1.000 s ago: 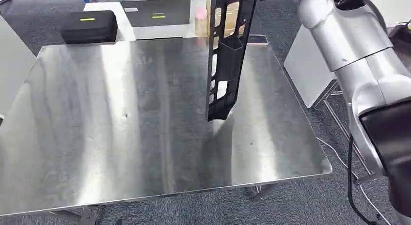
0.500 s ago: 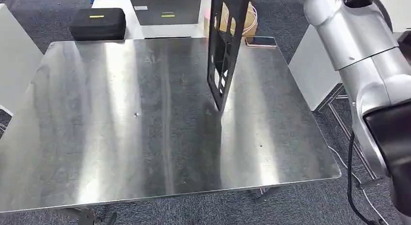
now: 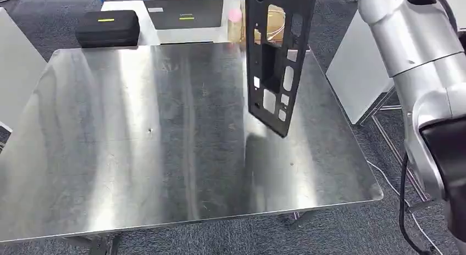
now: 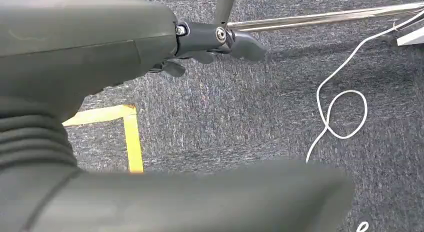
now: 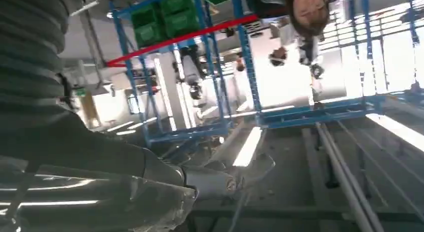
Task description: Take the parts from the cabinet and place them on the table.
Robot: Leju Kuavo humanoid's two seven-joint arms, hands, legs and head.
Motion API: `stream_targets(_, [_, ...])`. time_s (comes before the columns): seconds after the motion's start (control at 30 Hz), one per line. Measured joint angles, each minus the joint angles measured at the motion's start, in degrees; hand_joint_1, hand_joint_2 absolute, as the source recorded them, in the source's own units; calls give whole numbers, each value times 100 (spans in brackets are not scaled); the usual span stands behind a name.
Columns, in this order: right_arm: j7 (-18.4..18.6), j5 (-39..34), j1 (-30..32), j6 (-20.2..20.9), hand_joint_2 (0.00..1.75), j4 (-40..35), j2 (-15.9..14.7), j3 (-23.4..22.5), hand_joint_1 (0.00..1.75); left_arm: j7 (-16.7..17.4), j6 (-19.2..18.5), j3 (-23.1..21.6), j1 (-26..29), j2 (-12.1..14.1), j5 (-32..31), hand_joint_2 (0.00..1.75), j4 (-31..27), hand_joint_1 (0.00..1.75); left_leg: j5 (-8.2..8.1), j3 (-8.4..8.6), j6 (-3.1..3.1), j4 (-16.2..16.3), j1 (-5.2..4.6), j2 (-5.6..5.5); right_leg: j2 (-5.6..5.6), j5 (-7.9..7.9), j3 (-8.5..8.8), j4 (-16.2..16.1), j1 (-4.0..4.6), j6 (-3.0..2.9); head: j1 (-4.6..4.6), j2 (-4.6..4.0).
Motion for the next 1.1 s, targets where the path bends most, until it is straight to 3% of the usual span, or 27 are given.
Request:
stream_targets(0.23, [853, 148, -1, 175, 175, 264, -118, -85, 0, 26, -31, 7, 3, 0, 4, 0, 0, 0, 0, -1, 0, 1, 0, -1, 0, 0, 1, 0, -1, 0, 4, 0])
stream_targets(0.37, [1092, 528, -6, 304, 175, 393, -236, -59, 0, 39, -33, 9, 8, 0, -11, 0, 0, 0, 0, -1, 0, 1, -1, -1, 0, 0, 1, 0, -1, 0, 2, 0])
stream_targets(0.93, [1293, 1049, 175, 352, 175, 629, -332, 262, 0, 103, -68, 41, -6, 0, -61, 0, 0, 0, 0, -1, -1, 0, 1, 2, 3, -1, -1, 0, 0, -1, 2, 0])
stream_targets(1.1, [961, 889, 398, 409, 175, 658, -282, 282, 0, 122, -85, 66, -4, -2, -79, 0, 0, 0, 0, -1, -1, 0, 1, 2, 4, -1, -1, 1, 1, -1, 0, 0])
